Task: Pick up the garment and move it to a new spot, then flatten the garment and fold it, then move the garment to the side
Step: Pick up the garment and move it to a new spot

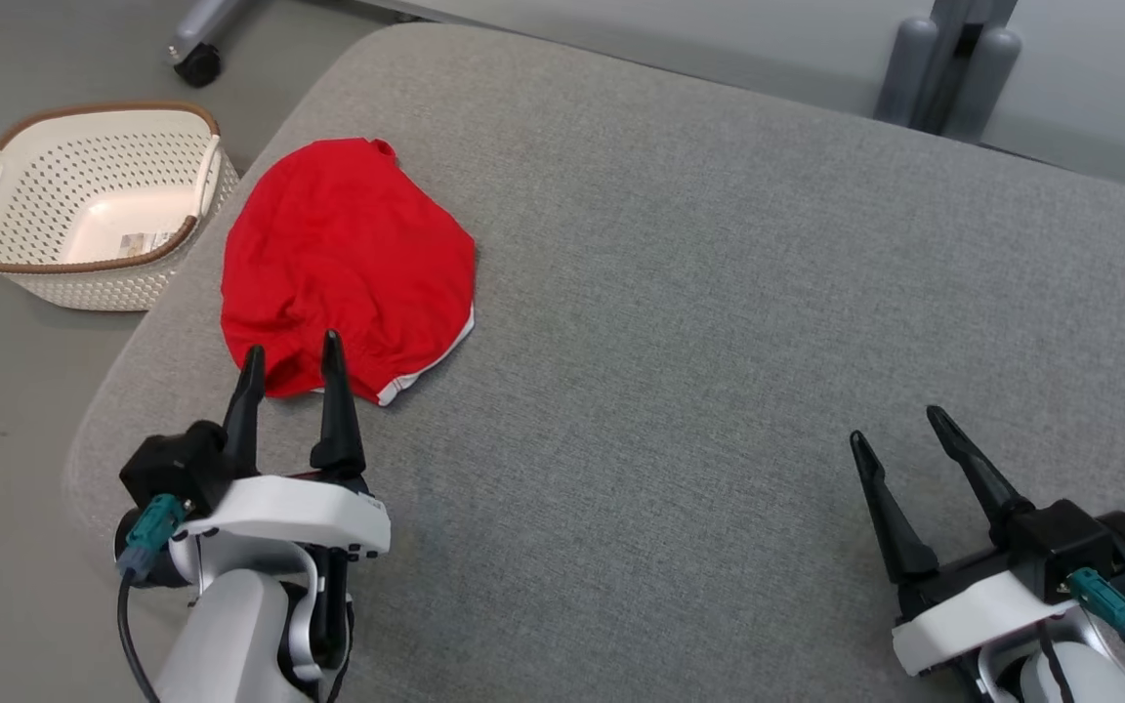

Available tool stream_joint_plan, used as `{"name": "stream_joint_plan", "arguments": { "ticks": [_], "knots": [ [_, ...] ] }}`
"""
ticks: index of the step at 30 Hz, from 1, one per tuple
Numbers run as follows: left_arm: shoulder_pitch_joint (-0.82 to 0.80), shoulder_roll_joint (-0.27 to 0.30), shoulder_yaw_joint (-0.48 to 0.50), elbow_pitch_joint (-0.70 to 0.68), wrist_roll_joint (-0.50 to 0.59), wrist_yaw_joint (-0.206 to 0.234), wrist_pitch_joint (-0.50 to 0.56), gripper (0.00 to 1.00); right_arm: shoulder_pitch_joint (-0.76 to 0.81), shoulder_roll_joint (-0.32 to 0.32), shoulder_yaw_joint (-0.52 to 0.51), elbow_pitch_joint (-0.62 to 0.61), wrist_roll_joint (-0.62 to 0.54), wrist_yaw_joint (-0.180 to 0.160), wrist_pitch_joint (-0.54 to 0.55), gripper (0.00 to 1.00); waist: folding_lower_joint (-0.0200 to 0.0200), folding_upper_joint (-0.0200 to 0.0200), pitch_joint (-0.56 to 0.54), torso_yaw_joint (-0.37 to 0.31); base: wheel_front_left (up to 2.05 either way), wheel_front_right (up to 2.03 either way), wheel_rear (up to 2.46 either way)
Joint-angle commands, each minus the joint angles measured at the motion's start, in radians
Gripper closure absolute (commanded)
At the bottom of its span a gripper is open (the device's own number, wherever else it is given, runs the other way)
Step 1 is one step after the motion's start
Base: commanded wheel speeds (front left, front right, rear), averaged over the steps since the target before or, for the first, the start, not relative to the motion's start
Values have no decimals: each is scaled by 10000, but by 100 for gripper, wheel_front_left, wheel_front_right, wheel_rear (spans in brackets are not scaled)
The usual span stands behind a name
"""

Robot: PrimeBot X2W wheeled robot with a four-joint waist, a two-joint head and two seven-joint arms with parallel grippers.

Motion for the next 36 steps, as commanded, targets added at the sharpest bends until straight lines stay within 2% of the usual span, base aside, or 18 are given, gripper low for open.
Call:
{"name": "stream_joint_plan", "arguments": {
  "ticks": [1,9,16,18,22,30,35,36],
  "knots": [
    [-294,35,36,263,-70,0,-33,0,-183,-125,-14,27,-86,-8,-9,0,0,0,315,-248,0,0,0],
    [-2110,64,580,2844,-149,-105,-31,0,-729,-374,59,84,-214,-8,-7,0,0,0,981,-835,0,0,0],
    [-4094,616,1058,5611,-474,-330,321,0,-952,-405,56,105,-293,-8,-9,0,0,0,1426,-1268,0,0,0],
    [-4358,703,1099,5950,-519,-367,423,0,-987,-393,57,106,-305,-8,-9,0,0,0,1476,-1326,0,0,0],
    [-5266,962,1182,7153,-740,-597,1071,0,-1113,-348,82,129,-335,-8,-9,0,0,0,1649,-1557,0,0,0],
    [-6326,1250,962,9118,-908,-1019,3118,0,-1249,-251,27,161,-345,-8,-6,0,0,0,1875,-1892,0,0,0],
    [-6311,1344,865,9500,-899,-1231,3346,0,-1370,-135,13,165,-319,-8,-6,0,0,0,1867,-2077,0,0,0],
    [-6296,1368,842,9507,-884,-1314,3209,29,-1383,-107,25,175,-309,-8,-6,0,0,0,1836,-2110,0,0,0]
  ]
}}
